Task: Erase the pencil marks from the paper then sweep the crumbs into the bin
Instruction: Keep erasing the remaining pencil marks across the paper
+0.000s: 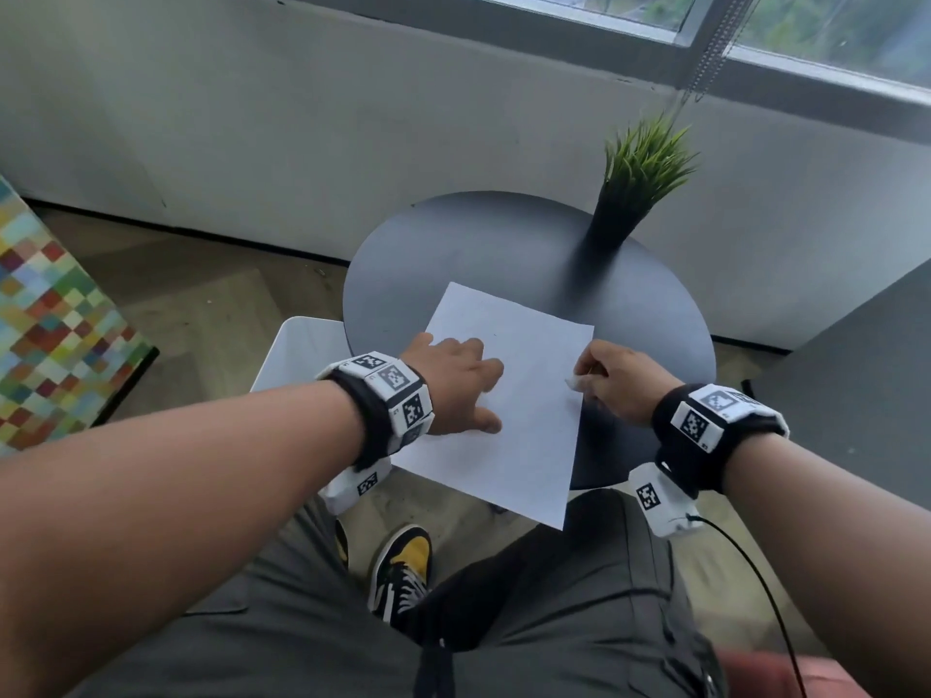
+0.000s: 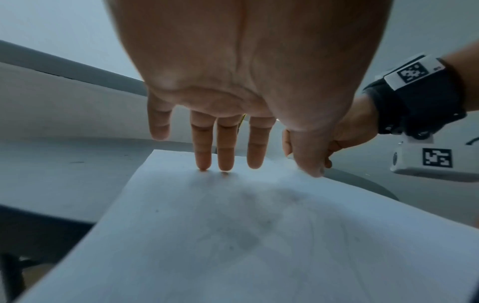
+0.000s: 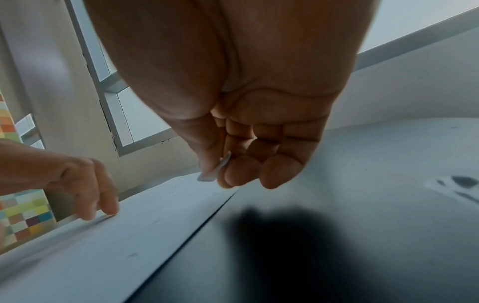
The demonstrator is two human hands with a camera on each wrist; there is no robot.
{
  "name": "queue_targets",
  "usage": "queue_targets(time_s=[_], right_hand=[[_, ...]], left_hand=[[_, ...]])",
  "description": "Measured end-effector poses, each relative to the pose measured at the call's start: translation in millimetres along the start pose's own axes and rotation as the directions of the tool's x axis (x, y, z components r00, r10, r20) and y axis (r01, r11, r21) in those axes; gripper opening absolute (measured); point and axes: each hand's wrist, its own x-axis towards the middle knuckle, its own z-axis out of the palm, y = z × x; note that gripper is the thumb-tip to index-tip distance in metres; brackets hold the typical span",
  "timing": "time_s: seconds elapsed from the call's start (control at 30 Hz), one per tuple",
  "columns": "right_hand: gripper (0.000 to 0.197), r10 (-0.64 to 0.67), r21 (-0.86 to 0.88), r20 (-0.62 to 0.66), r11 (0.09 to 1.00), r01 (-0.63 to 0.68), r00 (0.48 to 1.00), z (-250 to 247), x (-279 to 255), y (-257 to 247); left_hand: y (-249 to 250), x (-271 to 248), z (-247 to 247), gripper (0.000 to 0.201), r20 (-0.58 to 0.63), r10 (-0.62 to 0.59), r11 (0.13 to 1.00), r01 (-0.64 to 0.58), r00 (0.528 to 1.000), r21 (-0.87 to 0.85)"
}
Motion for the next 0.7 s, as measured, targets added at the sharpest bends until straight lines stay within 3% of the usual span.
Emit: queue_targets(time_s=[0.2,0.37,0.43,0.5,0.6,0.7], right_hand=[[0.013,-0.014,0.093,-0.025,0.996,0.017,1.0,5.0,9.6,-19.9],[0.009,-0.048,0.018,-0.043,0.999,0.049,0.998,25.3,25.4,-43.5],[0.008,-0.042,-0.008,-0.046,0.999,0.042,0.998,29.4,31.7,-47.9],[0.009,-0.03,-0.032,-0.019,0.999,0.029,0.999,31.5,36.0,-48.4],[0.01,-0.009,-0.048,0.019,0.999,0.01,1.0,30.9,40.7,-46.9],[0.012,0.002,-0.072,-0.004,0.997,-0.002,1.0,28.6,43.8,-51.8]], left_hand=[[-13.6,11.3,3.1,0.075,0.083,-0.131,0.991,0.128,0.988,0.041],[-0.1,7.2,-2.2,0.062,0.052,0.01,0.997,-0.014,0.999,0.074],[-6.4,11.5,-8.7,0.062,0.042,0.016,0.999,-0.018,0.999,0.044],[-19.8,15.8,-10.0,0.08,0.037,-0.027,1.0,0.026,0.999,0.017],[-37.6,17.6,-0.2,0.115,0.135,-0.059,0.998,0.058,0.989,0.008],[-43.4,16.3,11.0,0.127,0.177,-0.049,0.999,0.048,0.983,0.008]])
